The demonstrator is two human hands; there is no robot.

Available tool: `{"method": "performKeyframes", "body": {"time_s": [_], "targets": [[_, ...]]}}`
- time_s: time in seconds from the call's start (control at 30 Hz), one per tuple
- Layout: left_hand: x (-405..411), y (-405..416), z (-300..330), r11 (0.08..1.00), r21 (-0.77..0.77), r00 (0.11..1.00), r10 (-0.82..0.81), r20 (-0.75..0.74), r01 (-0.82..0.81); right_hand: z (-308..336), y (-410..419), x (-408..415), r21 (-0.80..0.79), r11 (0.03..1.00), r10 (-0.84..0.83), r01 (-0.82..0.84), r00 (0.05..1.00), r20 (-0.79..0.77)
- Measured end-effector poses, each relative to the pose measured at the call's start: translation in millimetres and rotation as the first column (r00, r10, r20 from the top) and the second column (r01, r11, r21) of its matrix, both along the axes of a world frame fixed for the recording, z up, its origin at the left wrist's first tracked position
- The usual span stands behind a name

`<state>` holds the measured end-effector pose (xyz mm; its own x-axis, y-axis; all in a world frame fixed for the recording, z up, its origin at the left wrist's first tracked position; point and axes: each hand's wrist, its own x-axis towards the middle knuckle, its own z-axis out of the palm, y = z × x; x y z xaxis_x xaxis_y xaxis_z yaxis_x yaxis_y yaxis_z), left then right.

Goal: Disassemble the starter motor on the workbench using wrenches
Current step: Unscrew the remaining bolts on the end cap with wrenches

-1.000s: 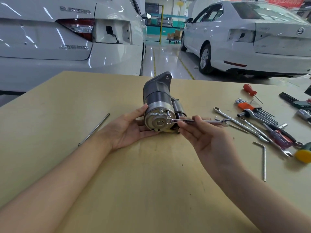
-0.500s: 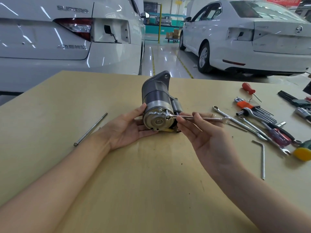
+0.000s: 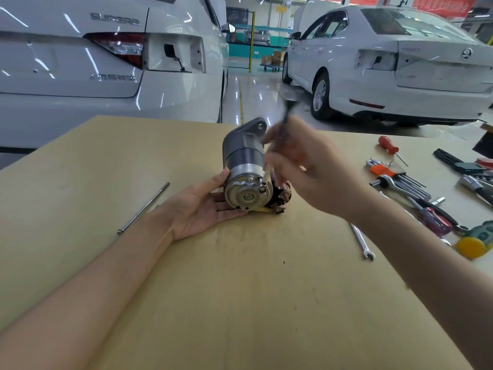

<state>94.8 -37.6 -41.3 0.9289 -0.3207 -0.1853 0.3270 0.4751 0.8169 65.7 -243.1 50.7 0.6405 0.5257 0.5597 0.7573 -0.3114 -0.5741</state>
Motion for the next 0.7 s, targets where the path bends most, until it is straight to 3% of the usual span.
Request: {"method": "performKeyframes", "body": {"time_s": [0.1,0.17,0.23,0.33,0.4,0.47,0.5,0.53,0.6,0.7], "targets": [[-4,0,1,0.999,-0.014,0.999,-0.034,0.016,0.034,15,31,3,-0.429,0.903,0.124,-0.005,0.960,0.250],[-3,1,1,0.999,0.008,0.998,-0.048,0.035,0.048,12,50,-2,-0.741,0.664,0.221,0.099,0.921,0.321],[-6,0,4,0.999,0.033,0.999,-0.043,0.014,0.043,1,59,-8,-0.856,0.472,0.265,0.209,0.893,0.364],[-7,-2,8,0.996,0.017,0.996,-0.085,-0.010,0.085,-6,52,-15,-0.841,0.500,0.328,0.208,0.853,0.406],[-9,-2,9,0.993,-0.012,0.992,-0.119,-0.029,0.119,-7,38,-20,-0.706,0.708,0.298,-0.002,0.908,0.296],[-7,0,5,0.994,-0.041,0.994,-0.103,-0.039,0.101,-15,21,-28,-0.335,0.922,0.239,-0.195,0.966,0.096],[-7,-1,5,0.997,-0.034,0.997,-0.071,-0.026,0.070,-22,16,-33,-0.113,0.976,0.185,-0.184,0.983,0.002],[-5,-1,4,0.999,-0.016,0.999,-0.045,-0.008,0.045,-31,13,-37,0.086,0.991,0.113,-0.106,0.990,-0.088],[-4,-3,5,1.000,0.001,1.000,-0.026,0.011,0.026,-47,9,-40,0.413,0.899,-0.026,0.142,0.962,-0.272],[-4,-2,5,0.999,0.012,0.999,-0.032,0.015,0.032,-56,1,-38,0.653,0.667,0.124,0.360,0.810,-0.573]]}}
